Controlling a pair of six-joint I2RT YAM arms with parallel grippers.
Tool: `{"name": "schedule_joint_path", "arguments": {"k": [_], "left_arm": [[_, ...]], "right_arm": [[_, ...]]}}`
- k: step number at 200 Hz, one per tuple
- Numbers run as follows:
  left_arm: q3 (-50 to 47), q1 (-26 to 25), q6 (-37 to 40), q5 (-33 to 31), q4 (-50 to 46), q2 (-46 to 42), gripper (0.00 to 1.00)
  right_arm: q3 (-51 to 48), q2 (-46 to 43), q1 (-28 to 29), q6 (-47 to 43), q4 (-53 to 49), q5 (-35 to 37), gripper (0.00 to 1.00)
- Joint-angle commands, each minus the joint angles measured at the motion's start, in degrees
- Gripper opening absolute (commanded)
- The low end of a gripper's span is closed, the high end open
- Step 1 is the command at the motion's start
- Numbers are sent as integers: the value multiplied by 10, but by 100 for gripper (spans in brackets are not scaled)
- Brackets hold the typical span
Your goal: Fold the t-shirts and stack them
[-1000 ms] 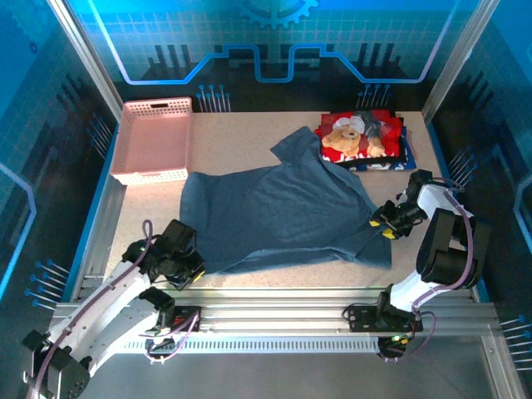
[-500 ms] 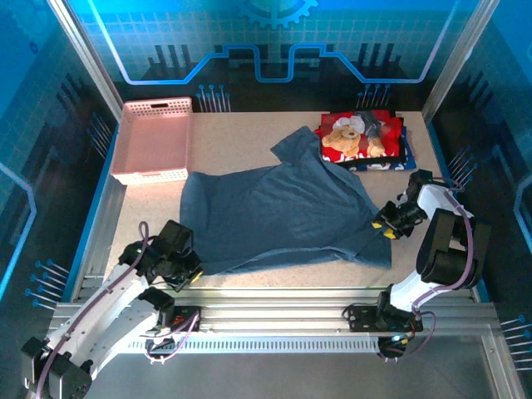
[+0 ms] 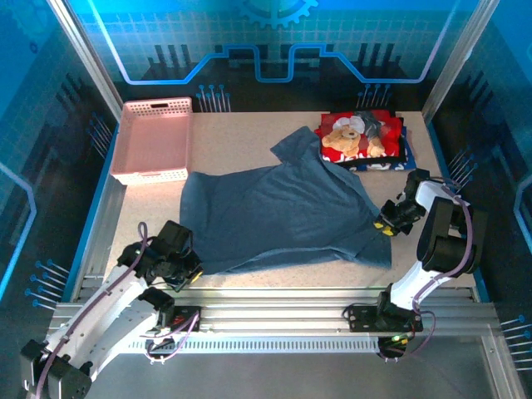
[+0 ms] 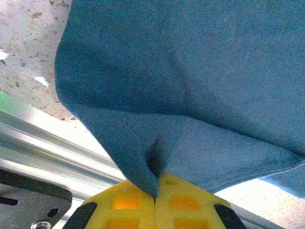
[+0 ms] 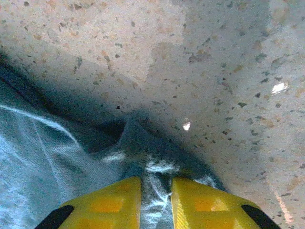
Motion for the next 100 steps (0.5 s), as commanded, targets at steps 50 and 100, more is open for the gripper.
{"name": "schedule_joint_path", "arguments": {"k": [50, 100], "left_arm": [[10, 8, 12, 0, -35, -25, 3], [31, 9, -1, -21, -45, -51, 3]], "right_arm": [[28, -48, 3, 24, 2, -4, 0], [36, -105, 19, 21, -32, -24, 0]]}}
